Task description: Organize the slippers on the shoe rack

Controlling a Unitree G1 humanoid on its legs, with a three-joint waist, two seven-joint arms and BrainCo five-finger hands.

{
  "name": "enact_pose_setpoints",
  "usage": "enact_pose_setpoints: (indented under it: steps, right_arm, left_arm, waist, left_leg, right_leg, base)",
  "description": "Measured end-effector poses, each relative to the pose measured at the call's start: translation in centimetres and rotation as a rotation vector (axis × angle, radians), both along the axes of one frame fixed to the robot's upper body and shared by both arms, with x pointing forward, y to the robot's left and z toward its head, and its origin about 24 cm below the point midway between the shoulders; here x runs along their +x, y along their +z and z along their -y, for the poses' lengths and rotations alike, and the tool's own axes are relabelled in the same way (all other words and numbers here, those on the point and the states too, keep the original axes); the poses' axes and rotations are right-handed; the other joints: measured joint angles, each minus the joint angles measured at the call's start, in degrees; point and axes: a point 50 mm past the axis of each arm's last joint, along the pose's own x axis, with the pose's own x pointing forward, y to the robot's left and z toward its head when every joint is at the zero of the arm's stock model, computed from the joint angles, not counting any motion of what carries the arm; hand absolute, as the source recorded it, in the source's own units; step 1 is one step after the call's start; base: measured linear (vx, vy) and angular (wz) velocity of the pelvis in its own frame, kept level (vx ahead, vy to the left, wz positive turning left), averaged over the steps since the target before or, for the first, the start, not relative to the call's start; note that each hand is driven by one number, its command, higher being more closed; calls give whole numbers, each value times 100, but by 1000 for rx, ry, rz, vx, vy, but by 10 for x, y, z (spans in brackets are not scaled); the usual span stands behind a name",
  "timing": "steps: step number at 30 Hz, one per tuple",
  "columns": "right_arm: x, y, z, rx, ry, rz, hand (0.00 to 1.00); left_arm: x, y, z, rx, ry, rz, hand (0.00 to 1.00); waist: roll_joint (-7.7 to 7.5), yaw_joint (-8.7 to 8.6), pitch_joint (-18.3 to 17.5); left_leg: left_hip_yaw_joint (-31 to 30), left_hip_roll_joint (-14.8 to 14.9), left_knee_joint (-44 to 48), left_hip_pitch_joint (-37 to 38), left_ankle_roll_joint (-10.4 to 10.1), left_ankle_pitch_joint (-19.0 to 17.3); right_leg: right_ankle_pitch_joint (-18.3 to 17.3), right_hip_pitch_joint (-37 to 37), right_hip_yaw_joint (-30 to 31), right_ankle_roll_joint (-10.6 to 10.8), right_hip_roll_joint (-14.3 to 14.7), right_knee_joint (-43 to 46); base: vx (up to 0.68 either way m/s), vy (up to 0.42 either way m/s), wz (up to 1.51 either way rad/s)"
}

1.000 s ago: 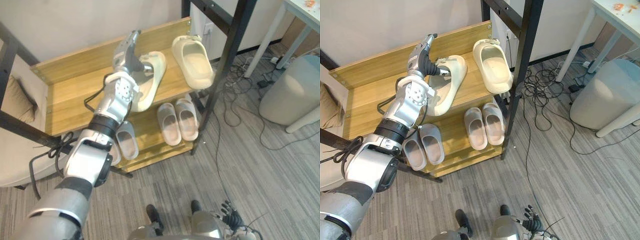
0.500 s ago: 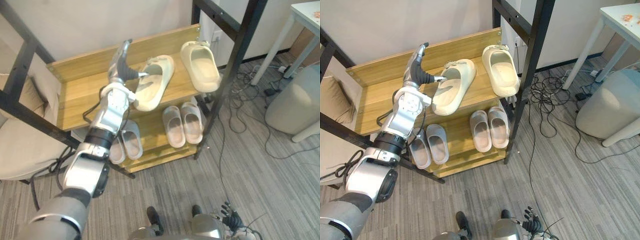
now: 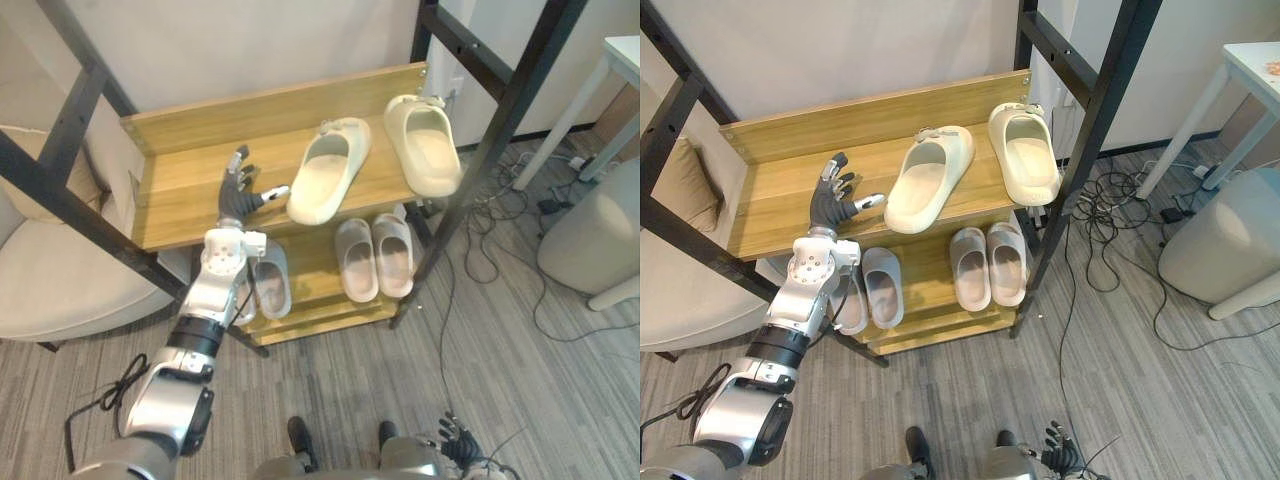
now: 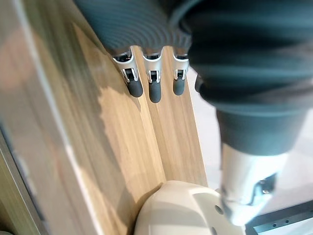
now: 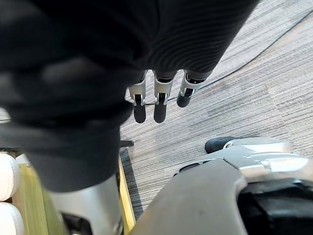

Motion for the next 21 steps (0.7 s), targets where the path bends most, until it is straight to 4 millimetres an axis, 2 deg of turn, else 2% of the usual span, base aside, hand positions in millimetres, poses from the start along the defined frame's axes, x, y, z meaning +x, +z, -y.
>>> enact_pose_setpoints:
  steps: [4,7,15,21]
  right_arm:
    - [-1,-1,-1,0,9,-10,0]
    - [-1,-1,-1,-1,18,-10,0]
    - [-1,-3,-3,-4,22,-27,0]
    - [1,-3,-4,-2,25,-27,0]
  left_arm:
    - [-9,-12,9,-50,-38,-12,0]
    - [-12,-13,19,-47,-87,-7,0]
    - [-21,-17,68,-83,-255,-14,0]
    - [-26,-20,88,-87,-317,-26,0]
  waist:
    - [-24,13,-74]
    - [-29,29,-89]
    - [-79,29,-125]
    - [-96,26,-160]
  left_leg:
    - [-11,-2,-2,107,-26,-34]
    - [-14,8,-2,106,-28,-35]
    - [-85,3,-3,141,-38,-43]
    - [-41,6,-3,202,-62,-86]
  right_leg:
    - [30,172,-25,0,13,-141]
    - [29,176,-29,-2,26,-168]
    - [27,282,-105,-1,30,-209]
    - [28,348,-88,0,32,-269]
  base:
    - [1,1,2]
    - [0,0,0]
    - [-7,-1,5]
    - [-1,0,-3]
